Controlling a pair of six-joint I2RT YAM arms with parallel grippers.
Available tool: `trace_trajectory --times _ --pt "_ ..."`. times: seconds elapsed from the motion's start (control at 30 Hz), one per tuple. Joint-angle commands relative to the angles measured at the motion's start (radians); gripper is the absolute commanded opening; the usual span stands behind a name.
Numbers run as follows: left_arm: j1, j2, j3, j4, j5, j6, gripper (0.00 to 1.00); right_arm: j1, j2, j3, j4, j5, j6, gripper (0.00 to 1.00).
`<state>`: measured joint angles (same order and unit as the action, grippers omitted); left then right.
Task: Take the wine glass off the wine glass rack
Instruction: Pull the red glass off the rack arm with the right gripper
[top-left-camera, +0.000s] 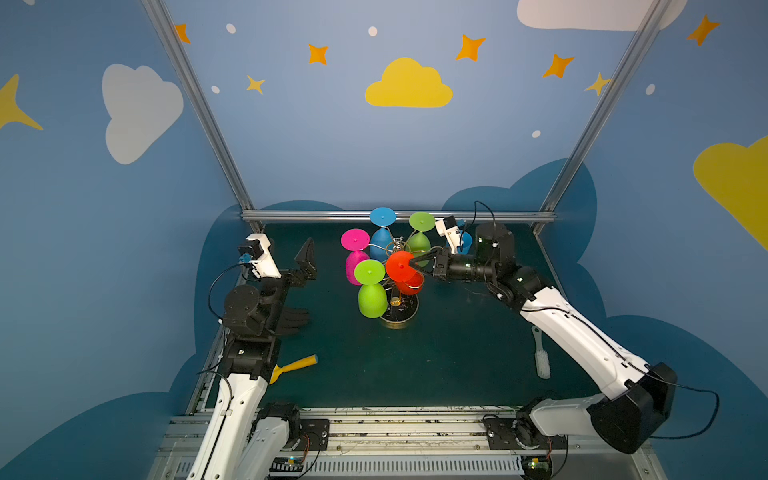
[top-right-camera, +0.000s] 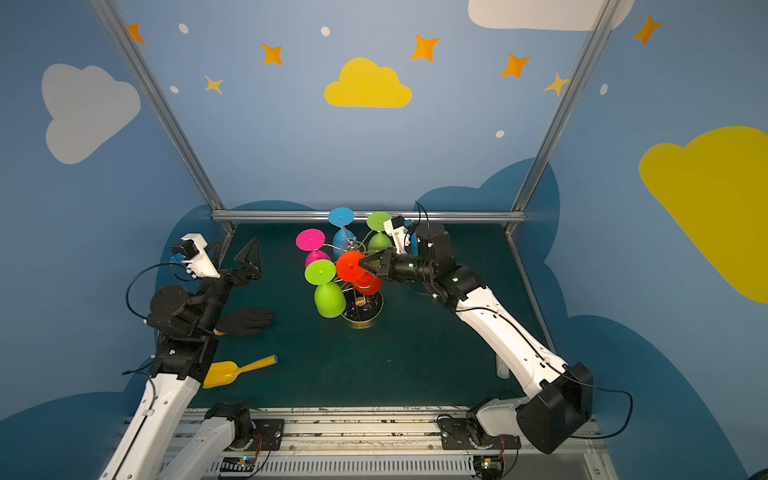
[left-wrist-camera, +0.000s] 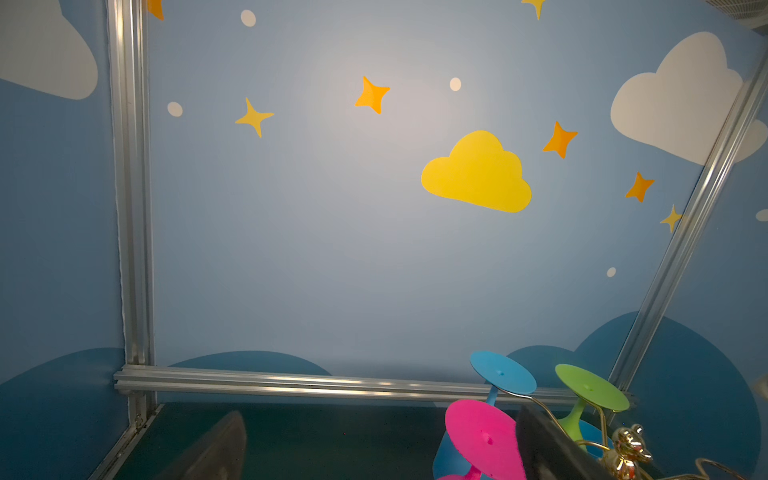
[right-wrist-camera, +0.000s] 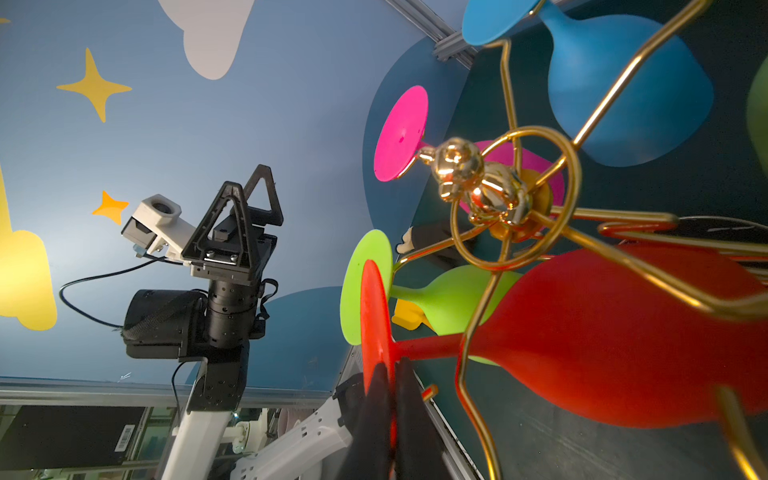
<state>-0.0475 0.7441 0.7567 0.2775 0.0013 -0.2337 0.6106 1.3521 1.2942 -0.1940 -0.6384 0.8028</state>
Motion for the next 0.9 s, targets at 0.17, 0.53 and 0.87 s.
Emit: trace_trajectory --times 0.17,0.53,0.87 --pt "0.003 -0.009 -0.010 0.014 0.007 -0.010 1.00 0.035 -0.022 0.033 -0.088 -0.020 -0.083 0.00" --pt "0.005 -0.007 -0.011 0.014 0.005 -0.013 1.00 0.046 -0.104 -0.017 -0.209 -0.014 -0.140 0.00" --pt "0.006 -0.003 -0.011 0.014 0.004 -0.019 1.00 0.026 -0.236 -0.078 -0.342 0.024 -0.208 0.00"
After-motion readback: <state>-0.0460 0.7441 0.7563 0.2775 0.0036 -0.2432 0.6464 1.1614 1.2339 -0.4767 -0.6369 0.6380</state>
